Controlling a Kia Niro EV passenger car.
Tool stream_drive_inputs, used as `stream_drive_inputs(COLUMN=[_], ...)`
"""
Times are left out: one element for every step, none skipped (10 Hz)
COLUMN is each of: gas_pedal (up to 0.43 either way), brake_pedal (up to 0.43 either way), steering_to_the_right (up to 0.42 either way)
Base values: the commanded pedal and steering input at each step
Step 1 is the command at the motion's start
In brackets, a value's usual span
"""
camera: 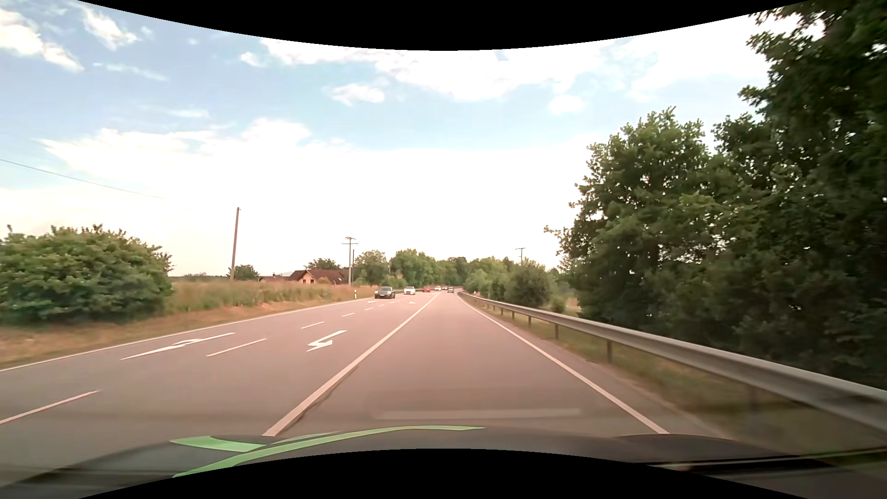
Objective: Follow the waypoints while adhering to traffic rules and regulations
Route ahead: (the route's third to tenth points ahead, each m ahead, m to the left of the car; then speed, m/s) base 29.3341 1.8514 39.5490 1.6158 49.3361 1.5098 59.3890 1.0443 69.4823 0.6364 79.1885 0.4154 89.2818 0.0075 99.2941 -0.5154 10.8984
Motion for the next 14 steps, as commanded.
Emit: stream_drive_inputs(gas_pedal=[0.339,0.339,0.339,0.339,0.339,0.339,0.339,0.339,0.339,0.339,0.339,0.339,0.339,0.339], brake_pedal=[0.000,0.000,0.000,0.000,0.000,0.000,0.000,0.000,0.000,0.000,0.000,0.000,0.000,0.000], steering_to_the_right=[0.005,0.005,0.005,0.005,0.004,0.004,0.003,0.003,0.003,0.002,0.002,0.001,0.001,0.001])
